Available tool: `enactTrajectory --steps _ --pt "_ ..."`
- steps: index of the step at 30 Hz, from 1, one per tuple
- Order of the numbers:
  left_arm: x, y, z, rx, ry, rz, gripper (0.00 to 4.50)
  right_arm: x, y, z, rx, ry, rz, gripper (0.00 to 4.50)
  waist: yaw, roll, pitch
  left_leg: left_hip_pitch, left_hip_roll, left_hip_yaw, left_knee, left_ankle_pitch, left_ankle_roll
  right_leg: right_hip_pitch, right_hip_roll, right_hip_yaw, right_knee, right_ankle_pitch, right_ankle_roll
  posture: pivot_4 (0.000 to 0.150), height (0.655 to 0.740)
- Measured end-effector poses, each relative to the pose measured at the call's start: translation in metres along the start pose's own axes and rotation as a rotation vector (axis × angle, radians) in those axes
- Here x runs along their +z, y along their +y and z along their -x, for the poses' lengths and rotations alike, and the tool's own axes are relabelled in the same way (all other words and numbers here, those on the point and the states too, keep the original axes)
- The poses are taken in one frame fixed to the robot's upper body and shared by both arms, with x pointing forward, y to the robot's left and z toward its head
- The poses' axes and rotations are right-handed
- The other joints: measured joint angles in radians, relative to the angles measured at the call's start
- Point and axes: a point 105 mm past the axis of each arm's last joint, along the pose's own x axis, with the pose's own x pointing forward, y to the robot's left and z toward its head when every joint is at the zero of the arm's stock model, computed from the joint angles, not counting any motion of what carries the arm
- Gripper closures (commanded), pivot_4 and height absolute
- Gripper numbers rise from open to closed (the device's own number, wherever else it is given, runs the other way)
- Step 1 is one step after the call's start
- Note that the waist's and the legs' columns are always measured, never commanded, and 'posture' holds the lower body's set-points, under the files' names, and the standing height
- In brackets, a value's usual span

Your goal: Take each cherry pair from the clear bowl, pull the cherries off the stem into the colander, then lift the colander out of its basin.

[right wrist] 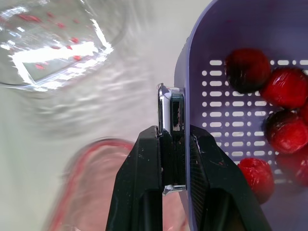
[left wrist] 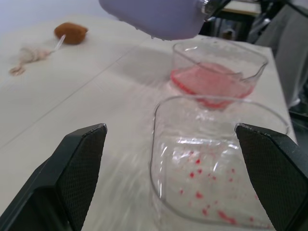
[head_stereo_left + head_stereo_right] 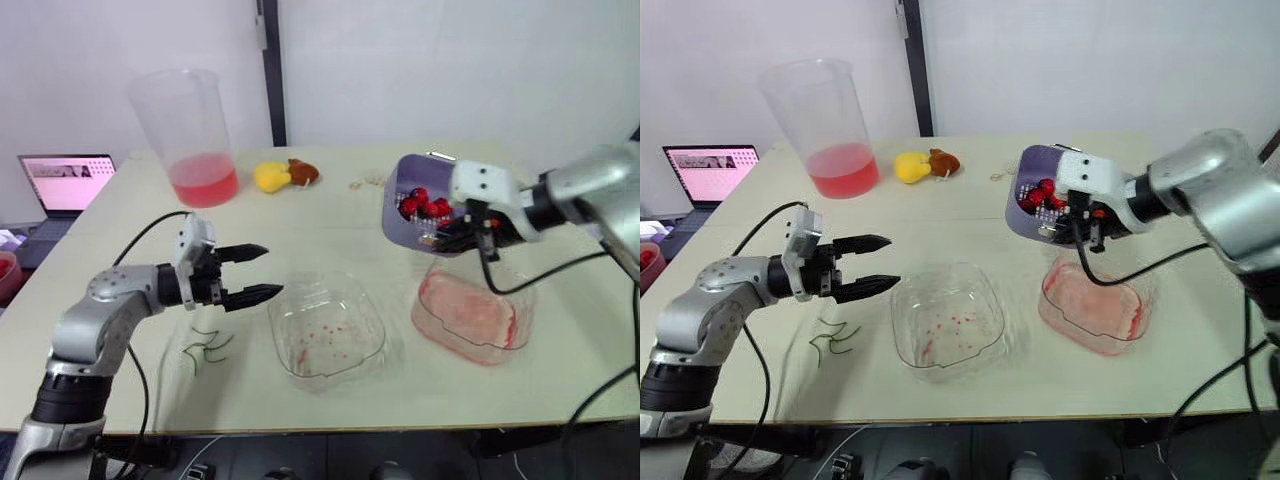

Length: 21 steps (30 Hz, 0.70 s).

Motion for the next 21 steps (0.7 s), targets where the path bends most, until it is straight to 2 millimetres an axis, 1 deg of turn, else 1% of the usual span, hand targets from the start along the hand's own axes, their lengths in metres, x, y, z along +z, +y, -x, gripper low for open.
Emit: enactTrajectory --steps 1,3,6,10,12,13,15,18,19,21 --pt "-0.007 -0.002 0.004 0.023 0.007 0.017 0.00 -0.001 -0.005 -0.011 0.016 0.015 0.017 4.30 -0.001 0.000 0.000 0.000 0.000 0.000 0.000 0.000 0.000 0.000 0.000 0.000 0.000 0.000 0.000 0.150 0.7400" --pt "-0.016 -0.004 0.011 0.062 0.017 0.040 0.00 -0.006 -0.008 -0.031 0.057 0.049 0.037 4.30 0.001 0.000 0.000 0.000 0.000 0.000 0.000 0.000 0.000 -0.001 0.000 0.000 0.000 0.000 0.000 0.150 0.7400" --pt "-0.019 -0.002 0.021 0.127 0.013 0.033 0.00 -0.009 -0.003 -0.061 0.138 0.077 0.068 4.30 0.009 0.000 0.000 -0.001 0.000 -0.001 0.001 0.000 -0.001 0.000 0.001 0.000 0.000 0.000 0.000 0.150 0.7400" --pt "-0.020 -0.005 0.028 0.162 0.011 0.035 0.00 -0.018 -0.001 -0.085 0.182 0.102 0.067 4.30 0.009 0.000 0.000 -0.001 0.000 -0.003 0.002 0.000 -0.001 0.000 0.001 0.000 0.000 0.000 0.000 0.150 0.7400" --pt "-0.019 -0.005 0.028 0.170 0.005 0.036 0.00 -0.025 -0.002 -0.088 0.185 0.120 0.054 3.27 0.008 0.000 0.000 -0.001 0.000 -0.003 0.002 0.000 -0.001 0.000 0.001 0.000 0.001 0.000 0.000 0.150 0.7400" --pt "-0.018 -0.005 0.028 0.171 0.003 0.032 0.00 -0.027 -0.002 -0.089 0.184 0.125 0.047 2.92 0.006 0.000 0.000 -0.001 0.000 -0.003 0.002 0.000 -0.001 0.000 0.001 0.000 0.001 0.000 0.000 0.150 0.7400" --pt "-0.017 -0.006 0.028 0.169 0.001 0.023 0.00 -0.029 -0.003 -0.089 0.186 0.127 0.037 2.03 0.003 0.000 0.000 -0.001 0.000 -0.003 0.002 0.000 -0.001 0.000 0.001 0.000 0.001 0.000 0.000 0.150 0.7400" --pt "-0.014 -0.002 0.027 0.189 -0.014 0.036 0.00 -0.022 -0.006 -0.084 0.181 0.093 0.026 0.43 0.001 0.001 0.000 -0.001 0.000 -0.003 0.001 0.000 -0.002 -0.001 0.002 0.000 0.001 0.000 0.000 0.150 0.7400" --pt "-0.012 0.000 0.027 0.194 -0.019 0.031 0.00 -0.017 -0.009 -0.078 0.170 0.074 0.028 0.02 0.001 0.001 0.000 -0.001 0.000 -0.003 0.001 0.000 -0.002 -0.001 0.002 0.000 0.001 0.000 0.000 0.150 0.7400" --pt "-0.009 0.003 0.027 0.195 -0.025 0.024 0.00 -0.006 -0.016 -0.060 0.132 0.036 0.030 0.02 0.002 0.001 0.000 -0.001 0.000 -0.003 0.001 0.000 -0.002 -0.001 0.002 0.000 0.001 0.000 -0.001 0.150 0.7400"
